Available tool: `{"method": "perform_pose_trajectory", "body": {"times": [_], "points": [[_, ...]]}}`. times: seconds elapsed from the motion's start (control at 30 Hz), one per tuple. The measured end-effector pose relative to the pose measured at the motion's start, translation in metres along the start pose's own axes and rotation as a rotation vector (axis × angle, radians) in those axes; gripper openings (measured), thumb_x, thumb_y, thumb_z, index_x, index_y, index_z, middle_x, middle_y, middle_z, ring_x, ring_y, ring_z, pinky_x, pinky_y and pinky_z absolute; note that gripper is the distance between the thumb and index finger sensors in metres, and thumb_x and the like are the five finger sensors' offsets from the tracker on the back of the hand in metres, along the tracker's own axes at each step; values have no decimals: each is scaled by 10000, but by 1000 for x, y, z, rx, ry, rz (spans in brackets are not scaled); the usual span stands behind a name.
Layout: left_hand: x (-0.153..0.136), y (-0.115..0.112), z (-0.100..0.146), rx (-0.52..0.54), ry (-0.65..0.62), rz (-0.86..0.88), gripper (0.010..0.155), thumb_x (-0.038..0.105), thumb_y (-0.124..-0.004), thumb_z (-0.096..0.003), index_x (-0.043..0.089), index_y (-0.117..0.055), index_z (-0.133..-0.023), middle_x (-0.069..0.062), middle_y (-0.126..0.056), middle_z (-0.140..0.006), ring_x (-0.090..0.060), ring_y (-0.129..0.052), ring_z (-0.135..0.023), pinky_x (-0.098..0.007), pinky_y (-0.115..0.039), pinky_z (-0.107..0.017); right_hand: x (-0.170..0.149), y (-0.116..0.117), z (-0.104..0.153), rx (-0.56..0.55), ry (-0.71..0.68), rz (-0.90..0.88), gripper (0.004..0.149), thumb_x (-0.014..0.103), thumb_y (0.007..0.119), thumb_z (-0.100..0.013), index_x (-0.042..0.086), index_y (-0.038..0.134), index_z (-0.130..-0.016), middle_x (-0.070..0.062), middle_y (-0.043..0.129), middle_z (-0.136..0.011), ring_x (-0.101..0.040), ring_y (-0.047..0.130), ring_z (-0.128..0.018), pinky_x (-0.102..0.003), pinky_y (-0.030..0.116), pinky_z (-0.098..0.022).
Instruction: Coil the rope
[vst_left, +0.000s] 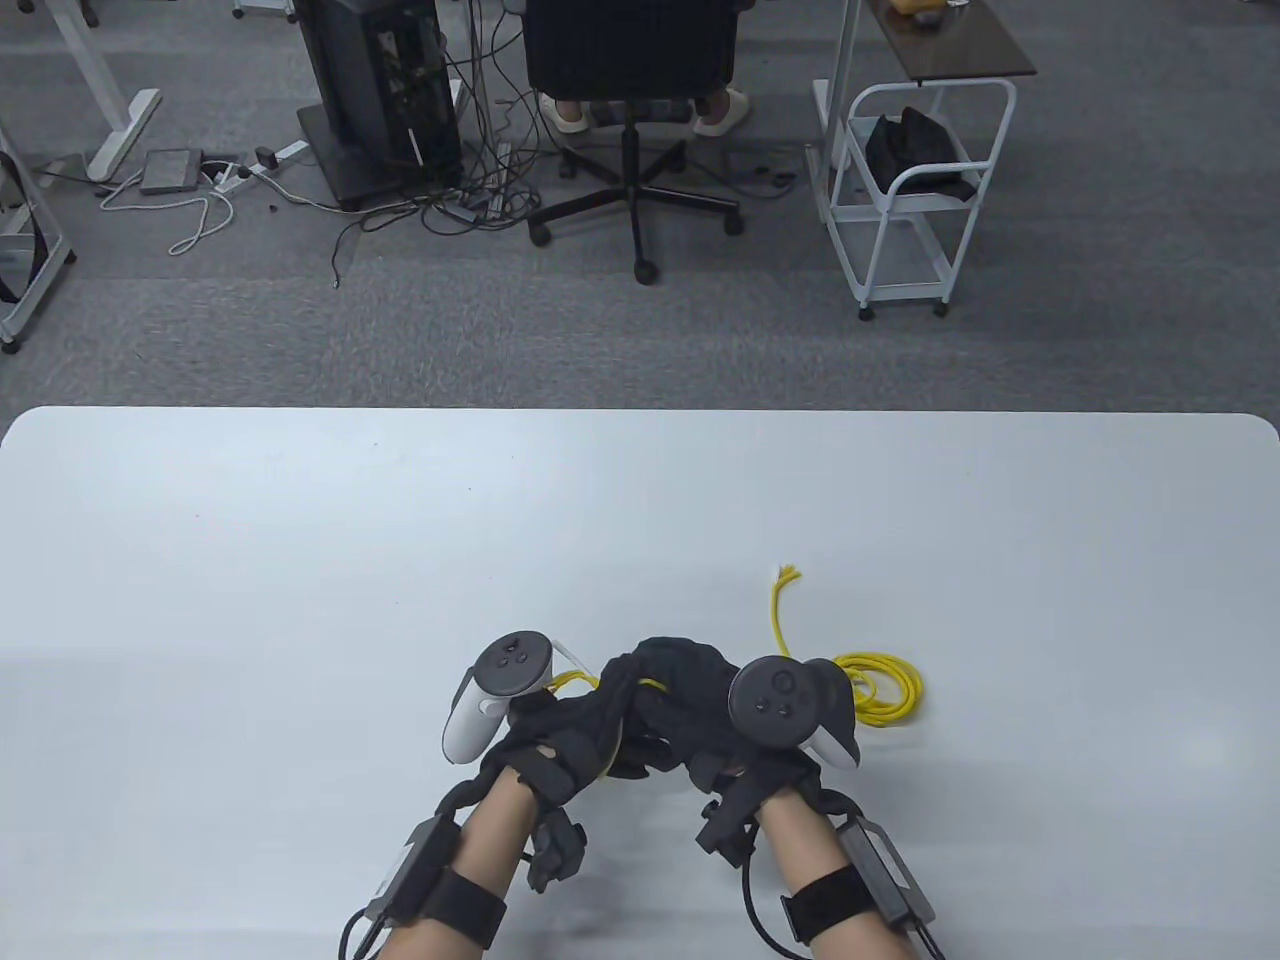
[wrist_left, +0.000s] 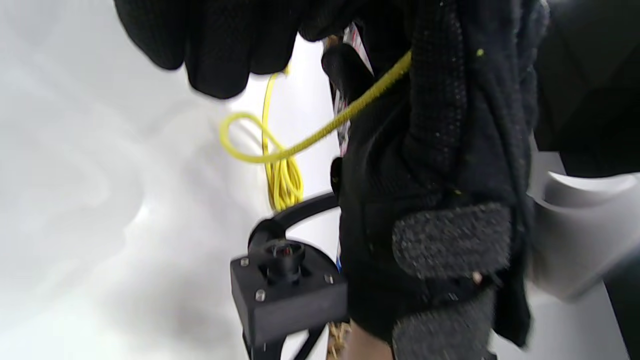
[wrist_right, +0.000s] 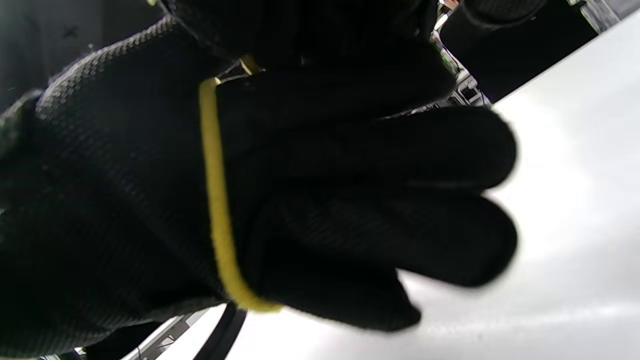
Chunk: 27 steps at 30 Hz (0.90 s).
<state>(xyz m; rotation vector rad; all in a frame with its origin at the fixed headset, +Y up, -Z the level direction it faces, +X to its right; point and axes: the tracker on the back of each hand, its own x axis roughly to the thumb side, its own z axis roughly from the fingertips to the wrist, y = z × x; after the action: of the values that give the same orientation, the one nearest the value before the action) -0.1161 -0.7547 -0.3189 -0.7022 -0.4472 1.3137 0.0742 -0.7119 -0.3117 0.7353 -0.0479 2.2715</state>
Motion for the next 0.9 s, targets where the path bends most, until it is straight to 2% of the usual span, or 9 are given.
{"method": "perform_pose_trajectory", "body": {"times": [0.17, 0.3, 0.4, 0.6, 0.73, 0.83, 0.9], "points": [[6, 5, 7, 190, -31, -74, 830, 634, -252, -570, 107, -252, -1212, -259, -352, -1254, -502, -577, -1080, -561, -553, -738, 6, 3, 3, -29, -40, 69, 429, 357, 699, -585, 155, 678, -963, -182, 607, -1070, -512, 599, -955, -725, 492, -650], [7, 9, 10, 234, -71, -44, 780, 630, -307, -597, 157, -140, -1194, -205, -231, -1266, -473, -489, -1118, -546, -514, -764, 8, 8, 2, 0, -60, 99, 425, 364, 691, -587, 163, 692, -962, -178, 622, -1067, -510, 605, -951, -725, 489, -652], [9, 12, 13, 307, -130, 8, 731, 606, -364, -613, 208, -142, -1185, -169, -220, -1266, -447, -473, -1129, -537, -507, -772, 11, 13, 2, 34, -68, 109, 419, 369, 682, -589, 172, 701, -960, -177, 645, -1055, -503, 625, -943, -721, 496, -652], [15, 18, 19, 362, -225, 26, 670, 564, -429, -627, 289, -160, -1176, -102, -179, -1270, -387, -365, -1164, -494, -440, -809, 6, 19, 0, 123, -40, 140, 419, 374, 678, -592, 177, 710, -961, -171, 698, -1026, -489, 678, -916, -710, 521, -648], [19, 19, 21, 345, -307, 110, 641, 537, -466, -629, 322, -204, -1174, -62, -186, -1275, -346, -315, -1177, -469, -382, -824, 2, 22, -1, 164, -16, 151, 415, 374, 678, -593, 179, 714, -959, -170, 720, -1012, -481, 703, -902, -704, 534, -646], [22, 19, 22, 335, -364, 163, 620, 520, -491, -628, 328, -276, -1176, -54, -262, -1280, -324, -365, -1176, -447, -385, -825, 0, 24, -1, 195, -2, 169, 415, 375, 677, -593, 180, 713, -959, -170, 722, -1011, -484, 706, -899, -702, 538, -645], [22, 18, 21, 318, -386, 203, 598, 522, -500, -626, 323, -379, -1177, -47, -392, -1277, -311, -492, -1161, -418, -444, -822, -1, 26, -1, 207, 8, 176, 416, 375, 677, -594, 178, 716, -958, -169, 726, -1009, -483, 708, -899, -703, 538, -645]]}}
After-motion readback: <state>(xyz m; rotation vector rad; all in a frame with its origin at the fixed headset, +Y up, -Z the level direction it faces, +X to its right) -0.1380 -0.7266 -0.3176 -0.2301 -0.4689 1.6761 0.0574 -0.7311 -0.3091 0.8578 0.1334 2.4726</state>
